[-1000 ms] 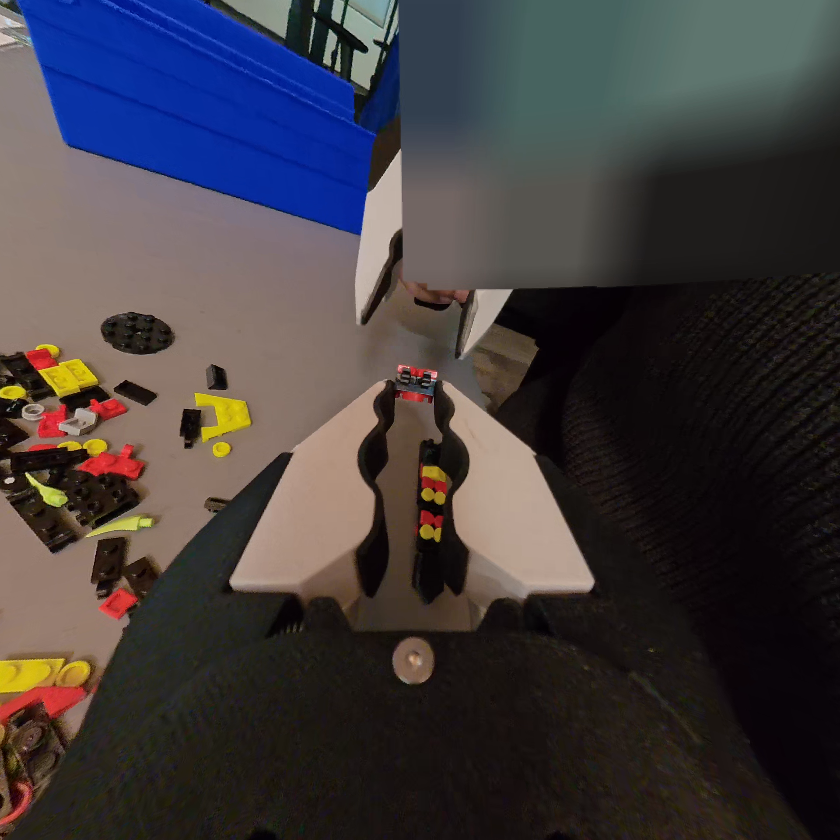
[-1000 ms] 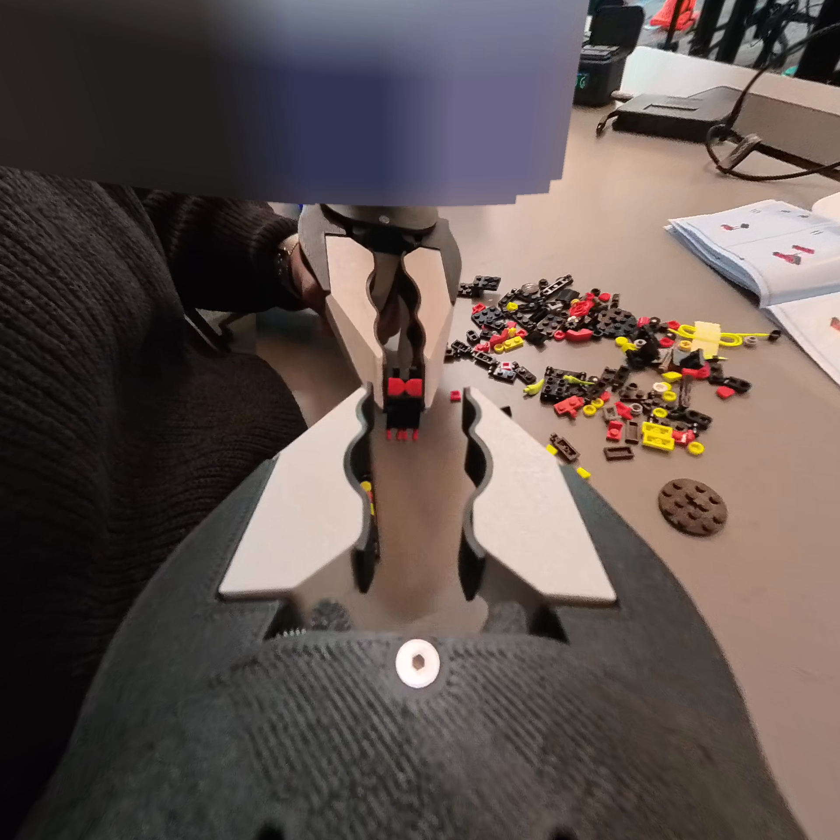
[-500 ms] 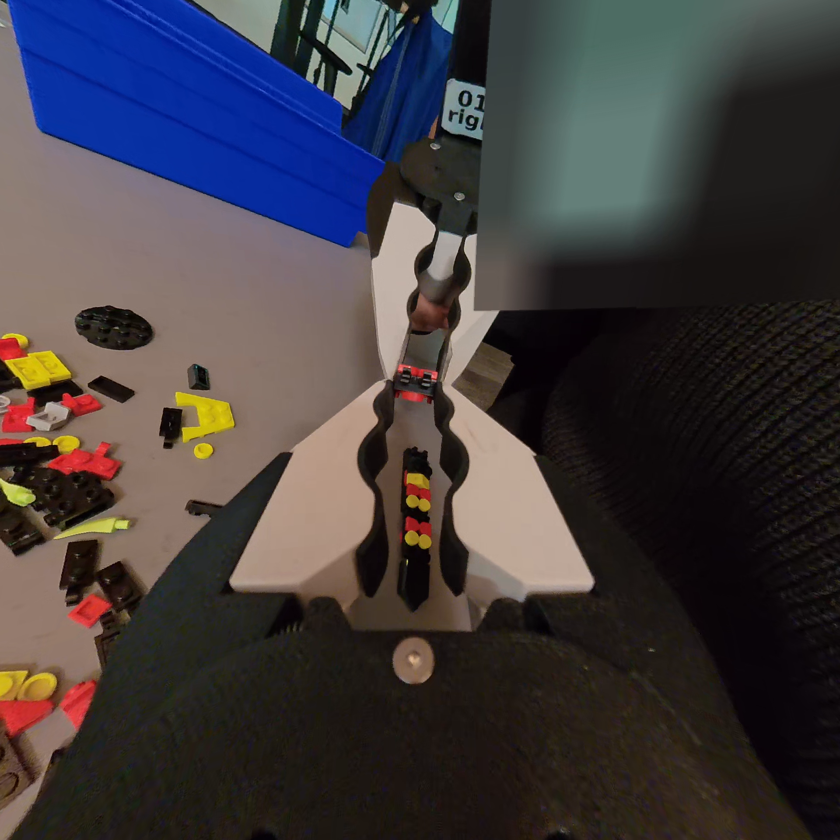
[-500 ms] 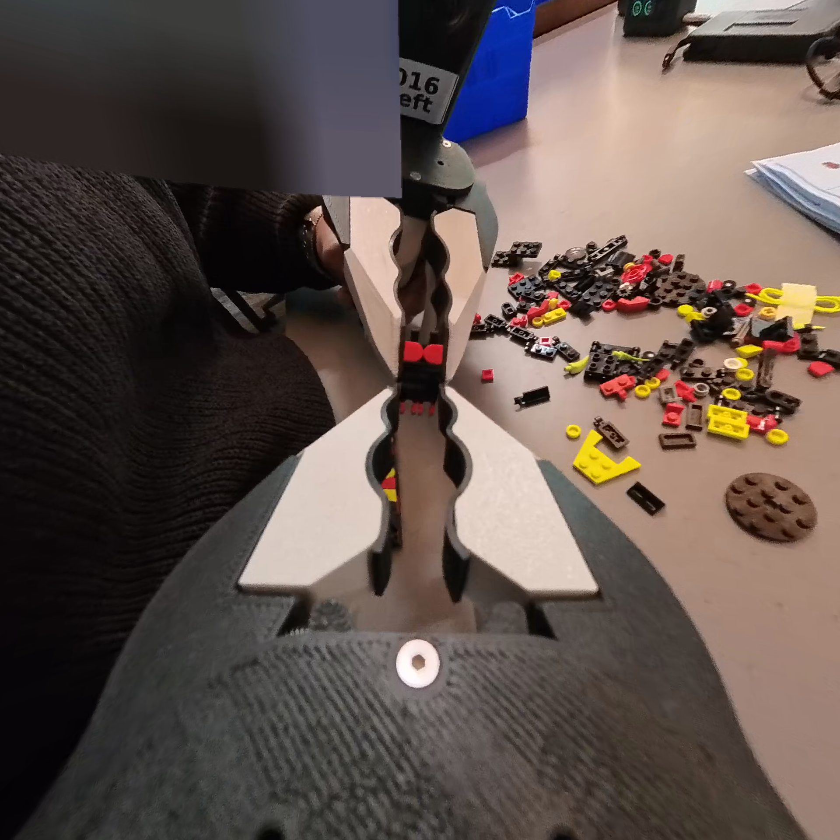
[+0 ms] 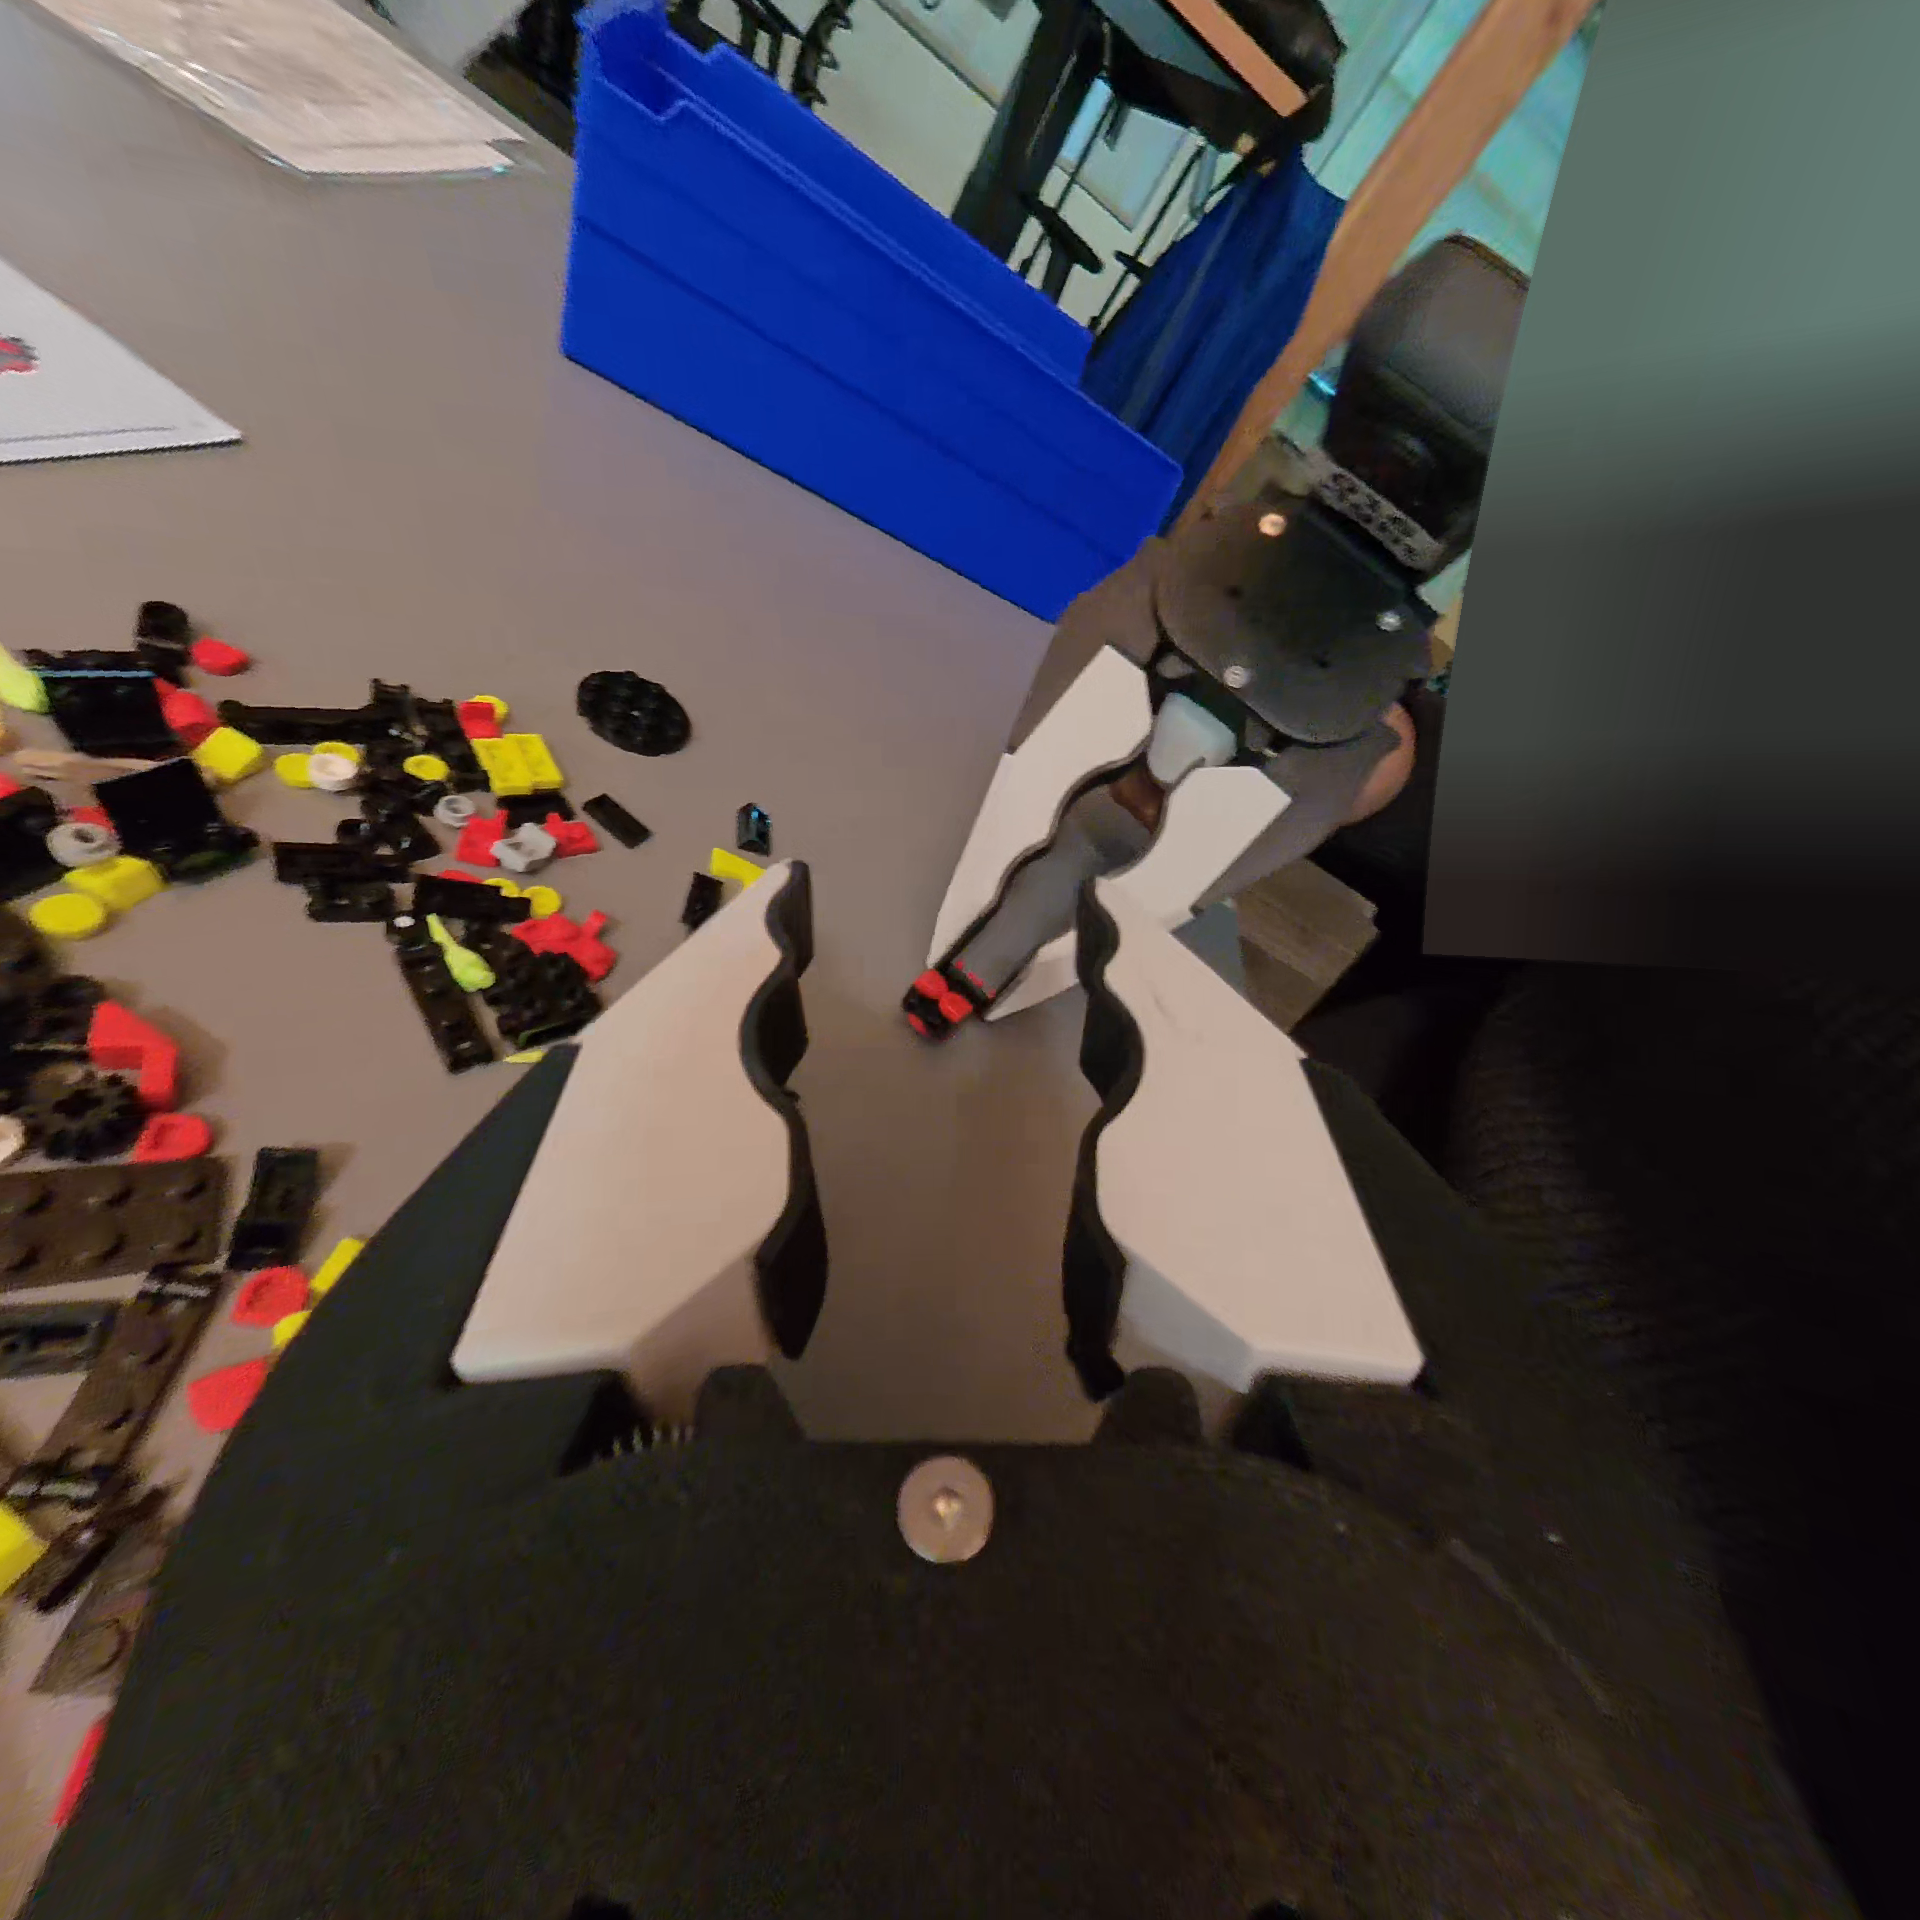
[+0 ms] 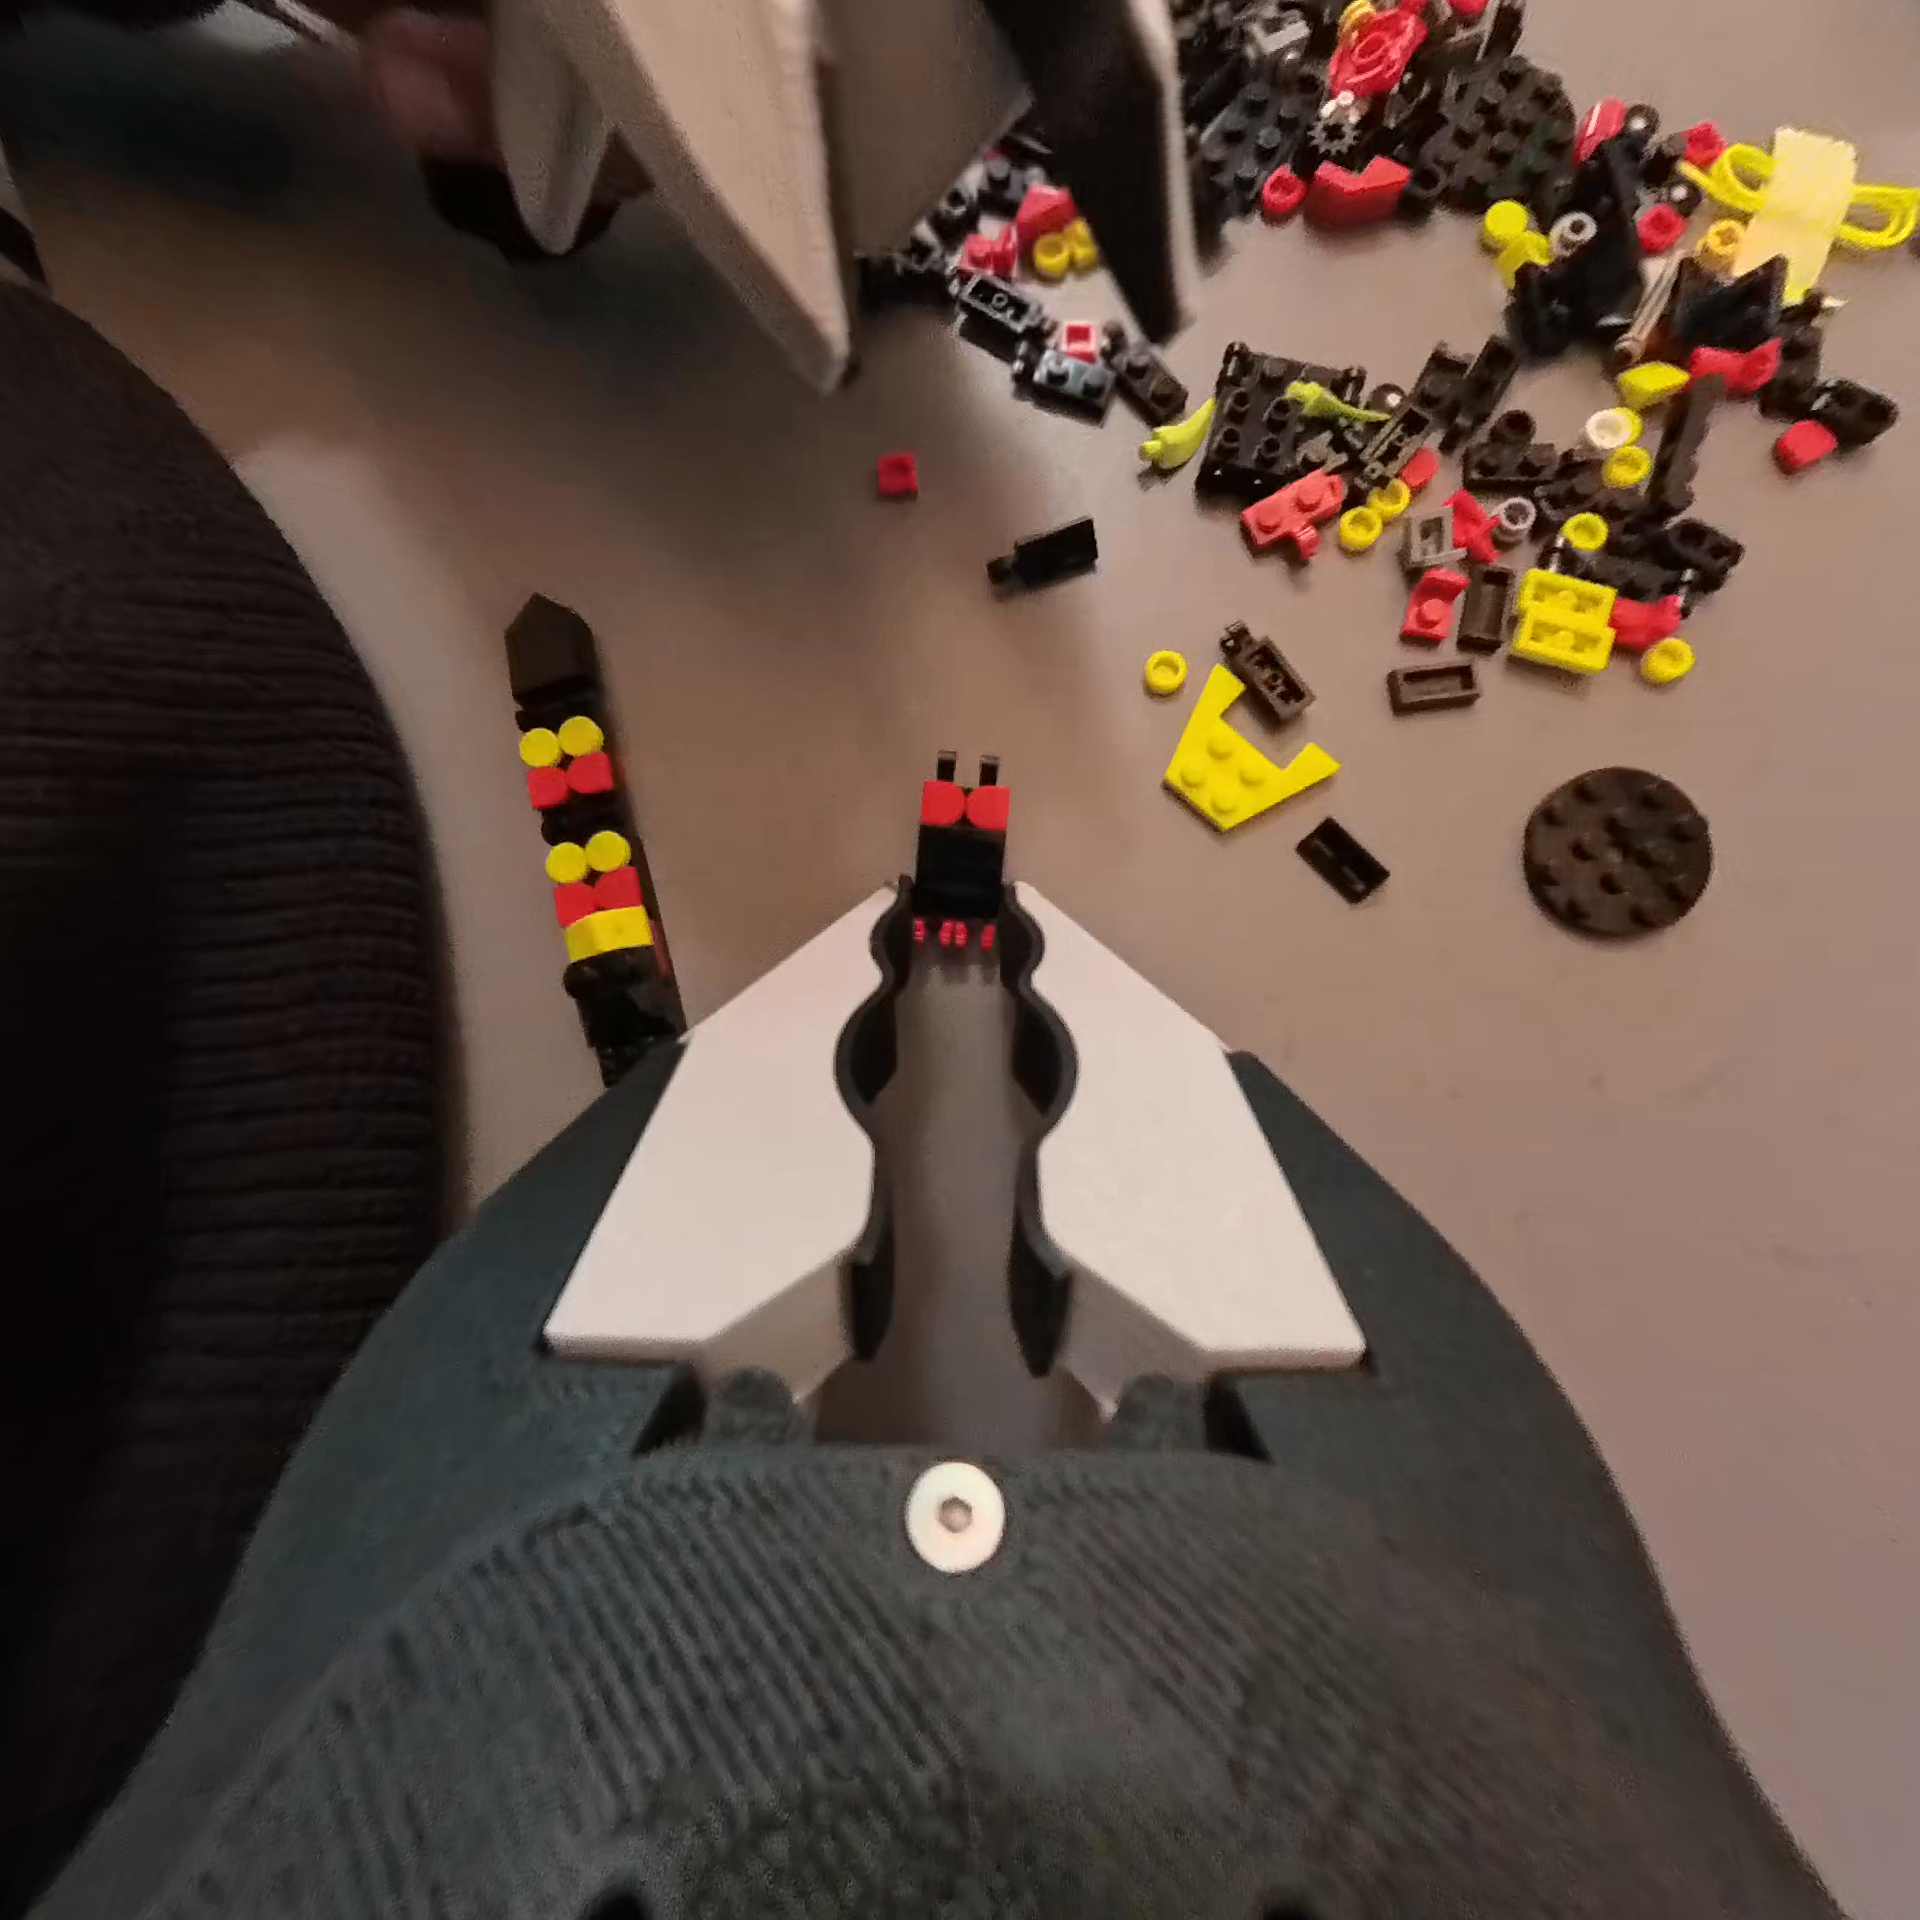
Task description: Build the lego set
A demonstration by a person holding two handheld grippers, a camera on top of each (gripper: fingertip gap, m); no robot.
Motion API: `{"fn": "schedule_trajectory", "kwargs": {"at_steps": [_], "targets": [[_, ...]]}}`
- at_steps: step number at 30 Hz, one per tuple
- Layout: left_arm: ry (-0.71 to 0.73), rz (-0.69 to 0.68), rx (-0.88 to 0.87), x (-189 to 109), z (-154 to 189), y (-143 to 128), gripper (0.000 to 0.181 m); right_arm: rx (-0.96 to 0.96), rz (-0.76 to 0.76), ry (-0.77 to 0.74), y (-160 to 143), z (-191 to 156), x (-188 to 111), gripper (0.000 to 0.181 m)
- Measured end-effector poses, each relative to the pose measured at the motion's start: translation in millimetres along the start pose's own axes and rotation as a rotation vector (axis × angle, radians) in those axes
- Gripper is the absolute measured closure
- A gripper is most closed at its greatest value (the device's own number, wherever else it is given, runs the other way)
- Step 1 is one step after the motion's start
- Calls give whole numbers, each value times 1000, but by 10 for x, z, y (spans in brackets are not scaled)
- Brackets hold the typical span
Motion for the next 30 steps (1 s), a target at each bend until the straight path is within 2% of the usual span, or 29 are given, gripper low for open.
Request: {"fn": "schedule_trajectory", "kwargs": {"at_steps": [2,4,8,10,12,14,19,30], "targets": [[34,-1,9,-9,-31,4,119,-16,-17,-3,-14,-10,13,166],[51,-11,17,-13,-41,0,114,-16,-15,-6,-18,-5,13,165],[87,-26,65,-9,-51,-12,110,30,65,0,67,35,-64,142],[102,-35,99,-5,-50,-21,108,39,154,-21,161,75,-161,142],[70,-39,123,2,-10,-32,91,13,236,-37,232,94,-262,151],[51,-29,120,8,17,-26,85,-29,280,-93,266,130,-324,152],[56,-19,124,-4,2,-15,86,-68,248,-156,248,165,-282,156],[71,-20,121,6,-27,-31,89,-86,242,-171,237,160,-227,147]]}}
Point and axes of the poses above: each gripper's, where its closed fingertips meet, x out along the fingers, y out of its top, z = x × y across the jaws, the point moved 6 cm from there along -x, back along the fingers, and after that the axes turned 9 degrees about z, right-handed, at the moved point
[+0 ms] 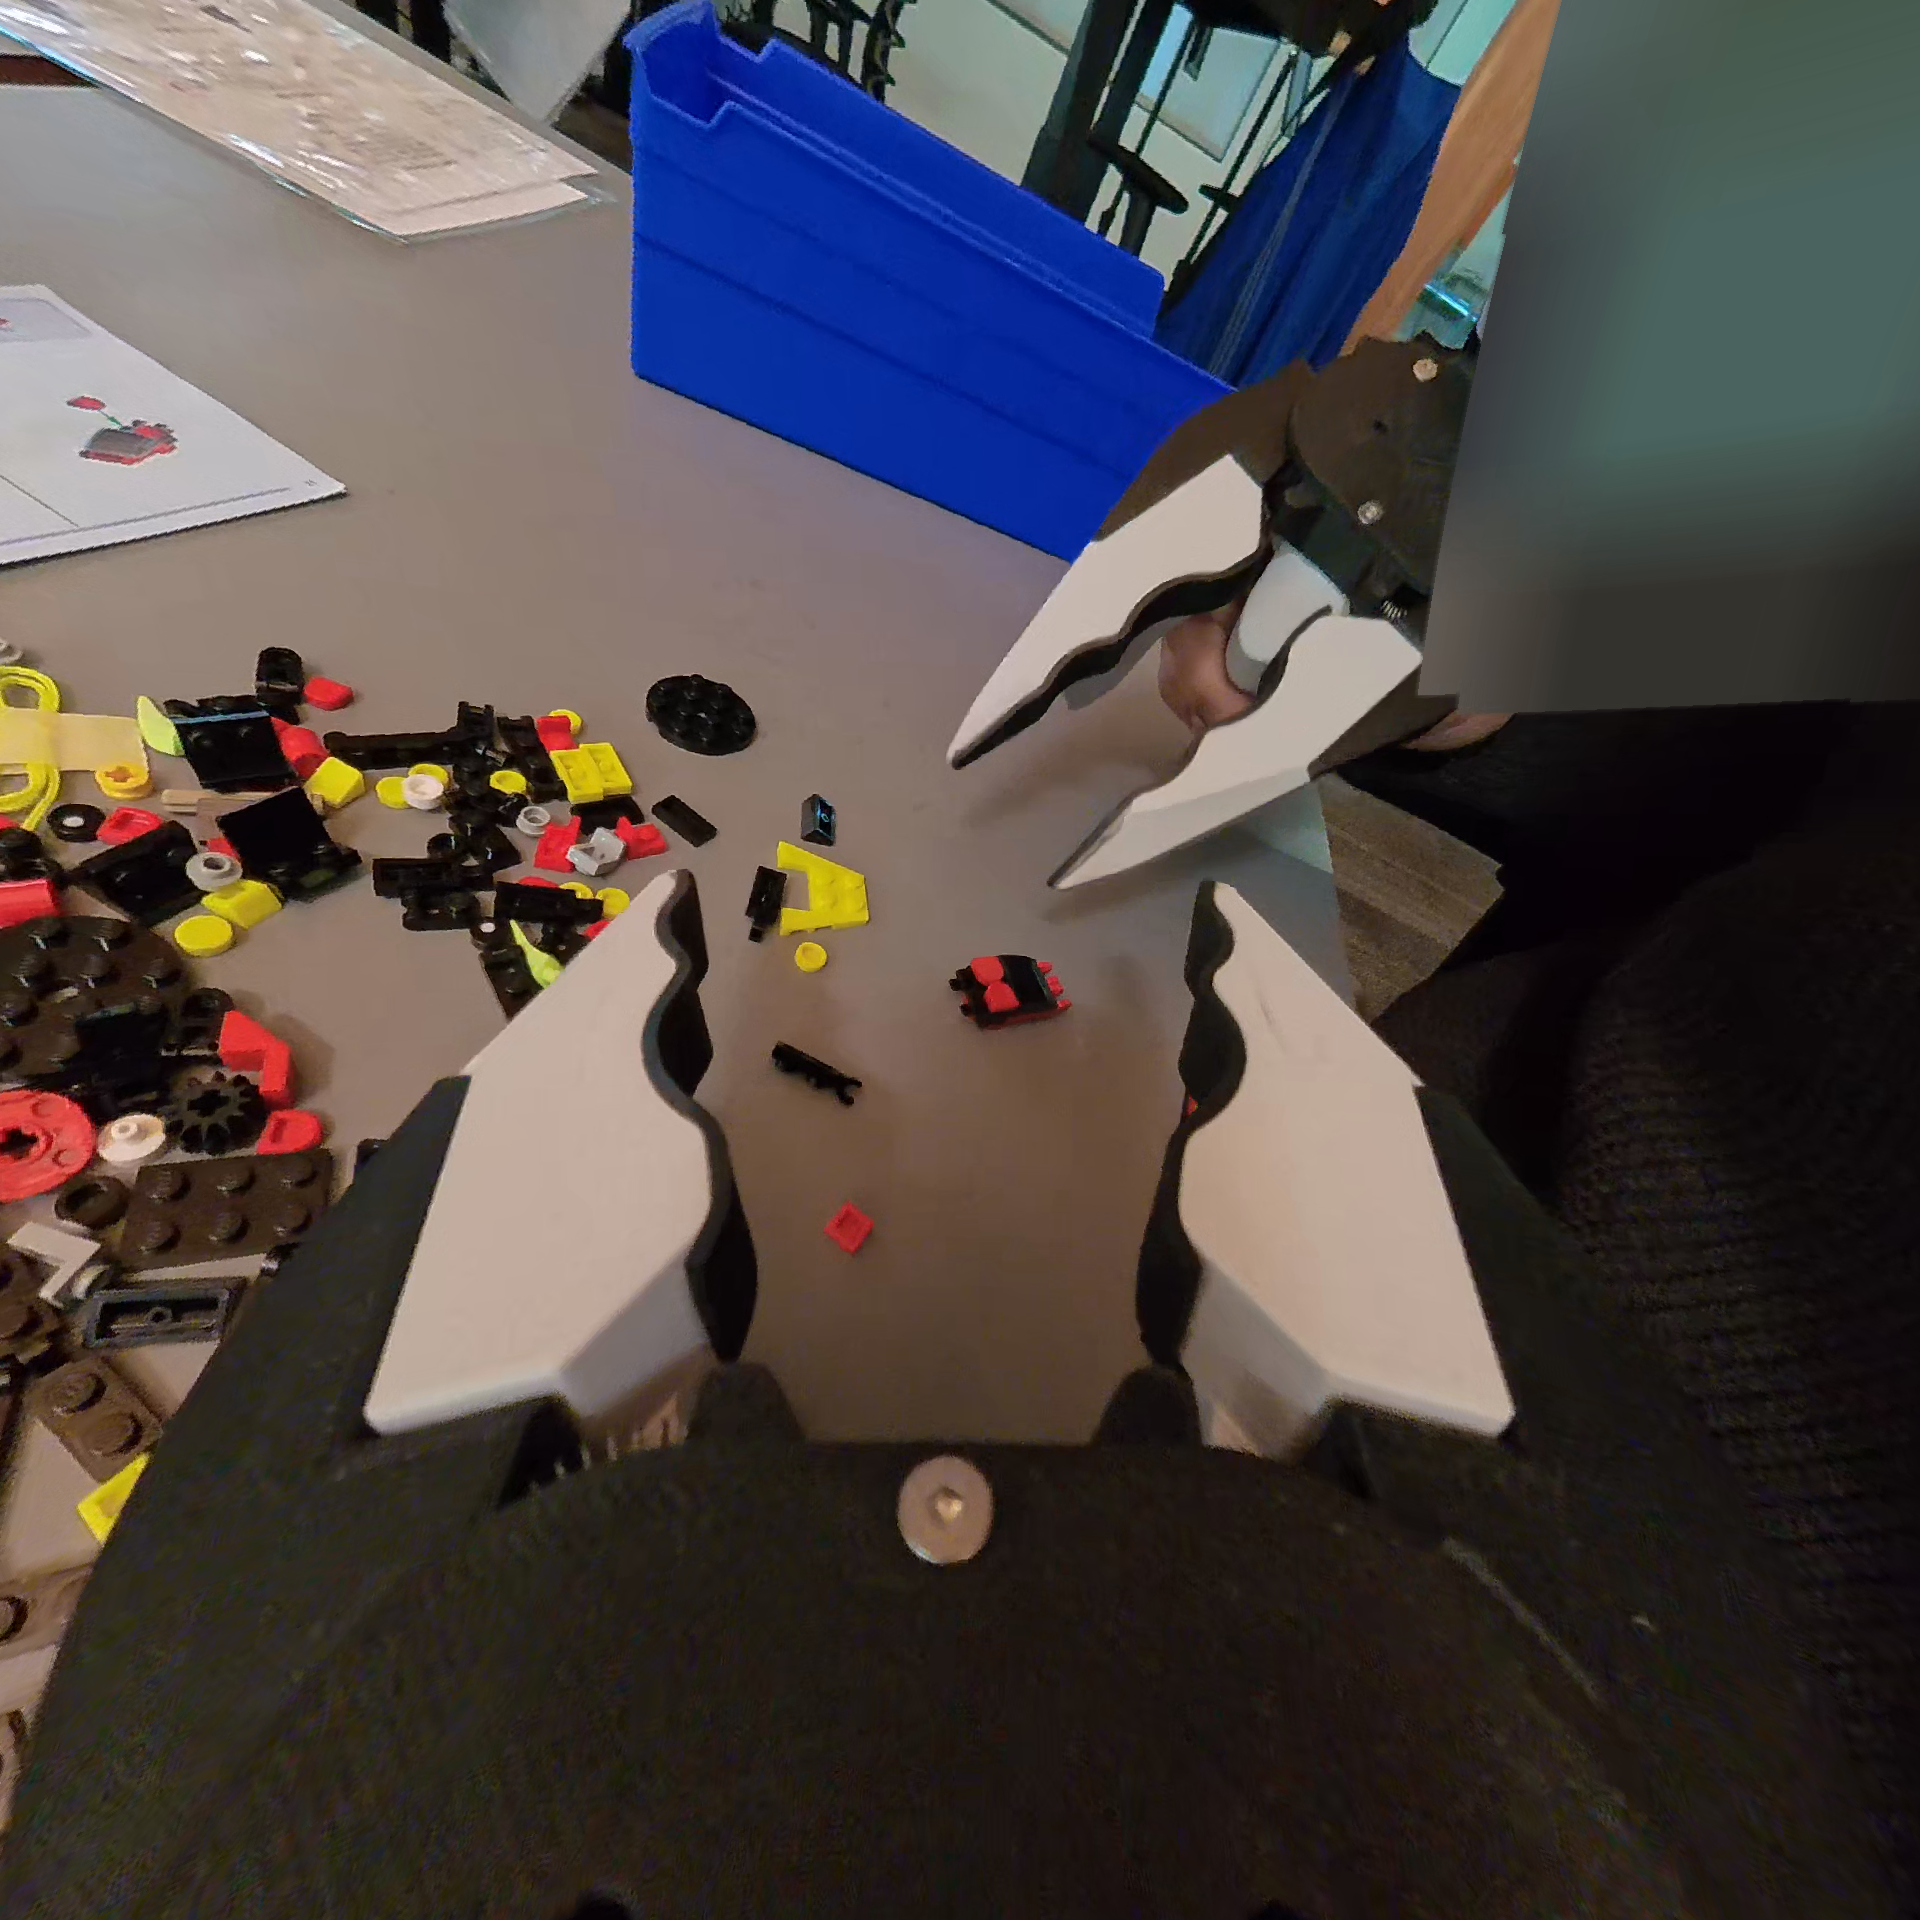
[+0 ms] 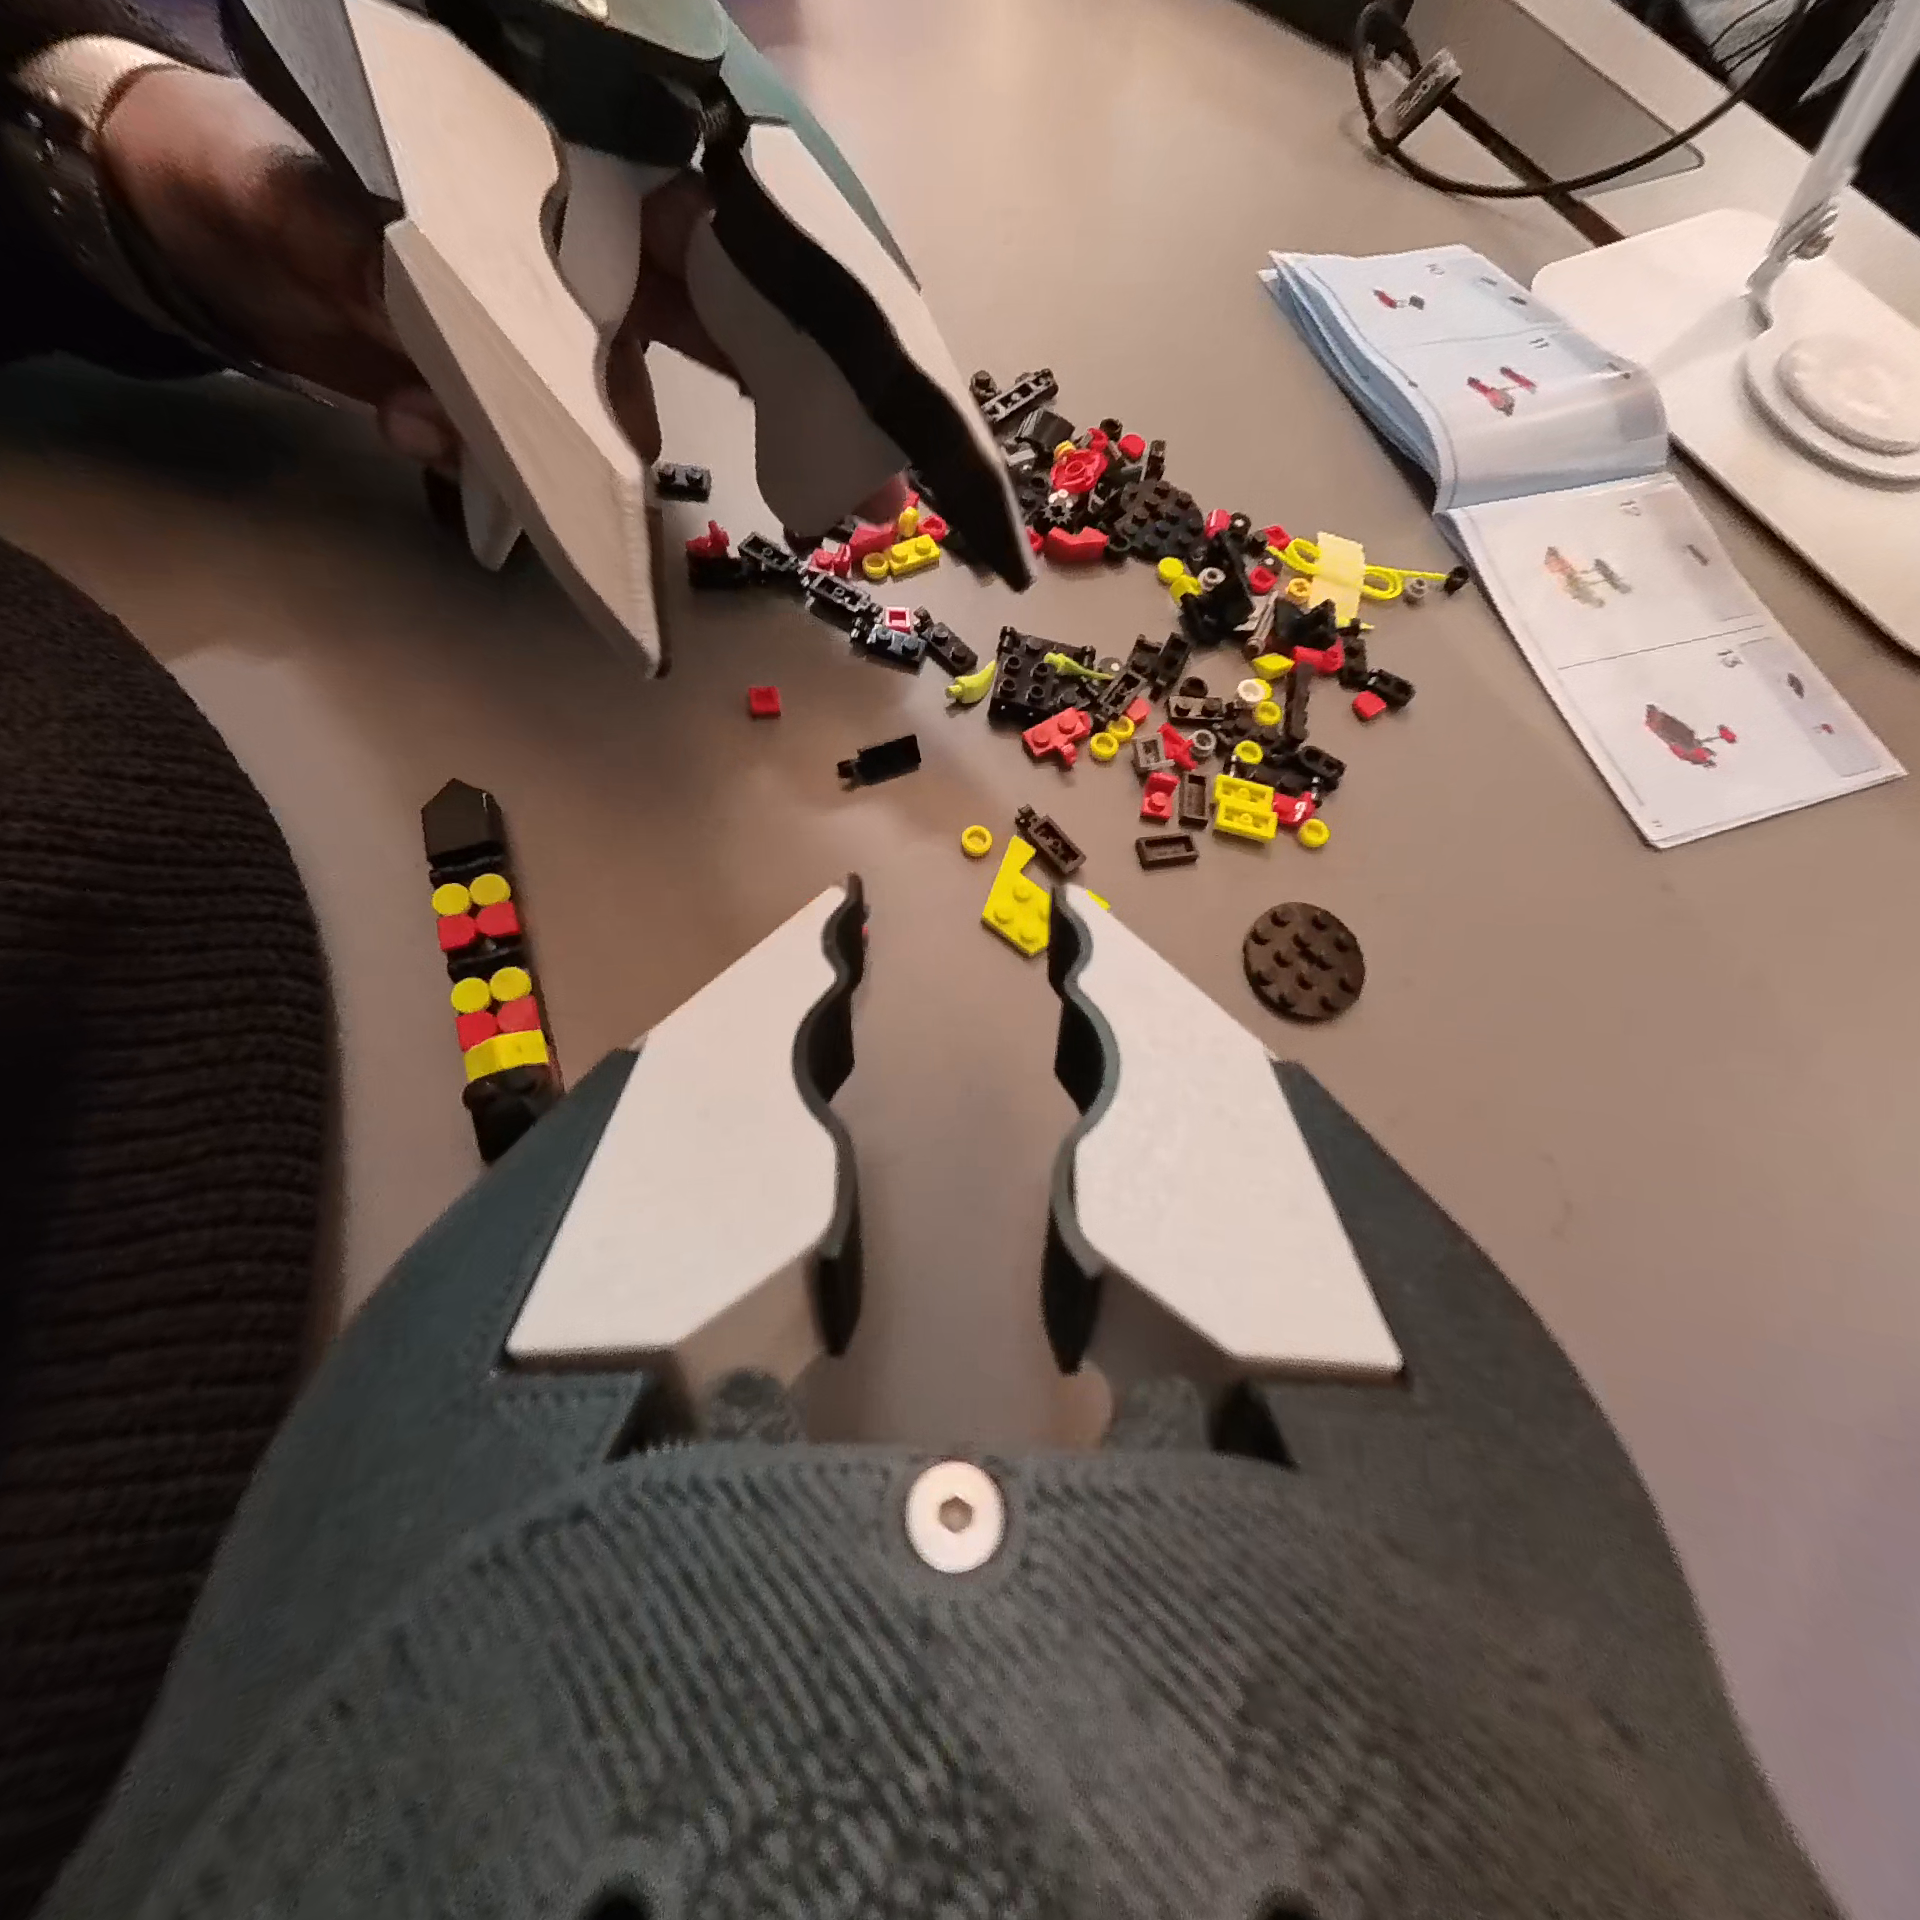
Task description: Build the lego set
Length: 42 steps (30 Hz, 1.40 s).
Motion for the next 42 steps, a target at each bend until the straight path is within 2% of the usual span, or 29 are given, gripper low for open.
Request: {"fn": "schedule_trajectory", "kwargs": {"at_steps": [4,7,9,12,15,17,19,21,24,32,36,42], "targets": [[77,17,31,-15,-80,94,88,-45,-98,-29,-107,6,64,142],[302,20,27,-68,-338,422,91,-40,-94,-34,-108,23,88,141],[403,-98,-30,-38,-602,573,91,-12,-84,-28,-103,45,92,142],[488,-297,-31,259,-1090,745,84,23,-73,-15,-105,61,79,144],[625,-349,95,711,-1610,881,95,16,-61,-27,-81,71,35,144],[635,-412,80,1014,-1800,828,95,12,-52,-33,-70,70,2,145],[604,-446,66,1233,-1849,761,95,9,-46,-42,-63,80,-24,146],[604,-489,95,1327,-1862,699,95,16,-36,-41,-64,86,-37,147],[629,-508,115,1335,-1898,650,103,48,-30,-25,-82,94,-40,147],[632,-514,96,1332,-1901,664,105,109,-25,0,-108,117,-37,148],[639,-484,66,1306,-1929,686,115,102,-33,0,-116,109,-31,149],[602,-456,18,1298,-1923,705,110,100,-46,3,-132,106,-15,149]]}}
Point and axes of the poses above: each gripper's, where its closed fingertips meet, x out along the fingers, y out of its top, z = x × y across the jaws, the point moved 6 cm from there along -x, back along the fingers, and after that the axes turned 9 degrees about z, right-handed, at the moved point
